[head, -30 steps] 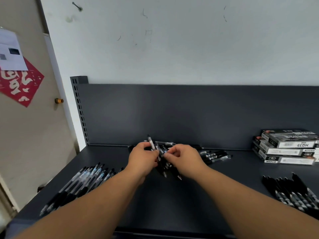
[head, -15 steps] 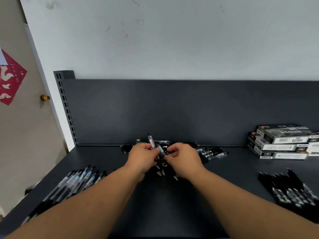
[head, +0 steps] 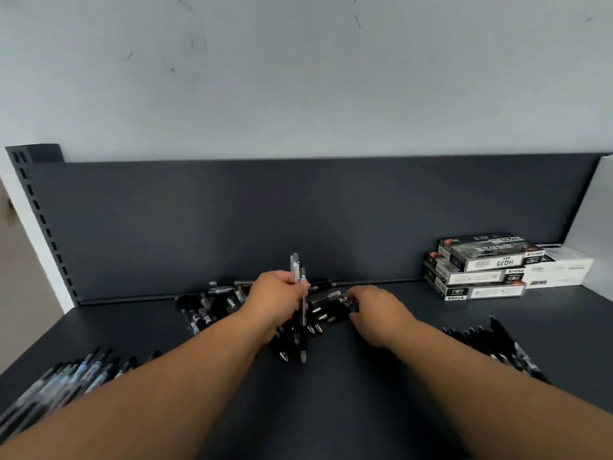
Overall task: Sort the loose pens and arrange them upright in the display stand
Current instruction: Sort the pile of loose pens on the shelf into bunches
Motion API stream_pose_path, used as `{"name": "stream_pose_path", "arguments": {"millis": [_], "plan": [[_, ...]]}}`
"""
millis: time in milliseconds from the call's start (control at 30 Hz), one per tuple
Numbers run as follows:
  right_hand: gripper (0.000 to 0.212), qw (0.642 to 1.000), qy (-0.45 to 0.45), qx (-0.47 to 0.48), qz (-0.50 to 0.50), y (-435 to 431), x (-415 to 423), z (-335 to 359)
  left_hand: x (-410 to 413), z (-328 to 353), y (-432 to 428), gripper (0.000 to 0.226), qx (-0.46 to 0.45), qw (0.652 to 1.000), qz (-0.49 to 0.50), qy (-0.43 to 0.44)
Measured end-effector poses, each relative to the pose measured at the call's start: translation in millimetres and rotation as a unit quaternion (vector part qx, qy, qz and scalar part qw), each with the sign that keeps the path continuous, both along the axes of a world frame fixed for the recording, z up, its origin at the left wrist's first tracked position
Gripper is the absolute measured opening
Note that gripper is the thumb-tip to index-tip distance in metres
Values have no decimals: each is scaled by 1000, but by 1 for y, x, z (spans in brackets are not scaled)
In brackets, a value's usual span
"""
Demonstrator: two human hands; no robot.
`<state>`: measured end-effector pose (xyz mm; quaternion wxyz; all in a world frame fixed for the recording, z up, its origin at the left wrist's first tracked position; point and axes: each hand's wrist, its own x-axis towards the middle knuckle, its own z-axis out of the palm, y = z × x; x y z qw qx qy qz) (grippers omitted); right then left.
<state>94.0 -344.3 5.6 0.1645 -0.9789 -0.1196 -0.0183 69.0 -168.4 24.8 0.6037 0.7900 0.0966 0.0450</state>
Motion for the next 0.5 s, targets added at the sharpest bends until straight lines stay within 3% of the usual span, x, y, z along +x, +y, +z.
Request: {"name": "stream_pose_path", "arguments": {"millis": [133,333,500], "plan": [[33,998,5,-66,17,-22,12,-4,2,2,-19,18,101,994,-33,-21],[22,996,12,-42,80,-40,11,0,5,4,-46,14,203,976,-79,-24],[20,995,3,33,97,-57,3,3,4,9,-62,10,264,959,-95,-40]]}}
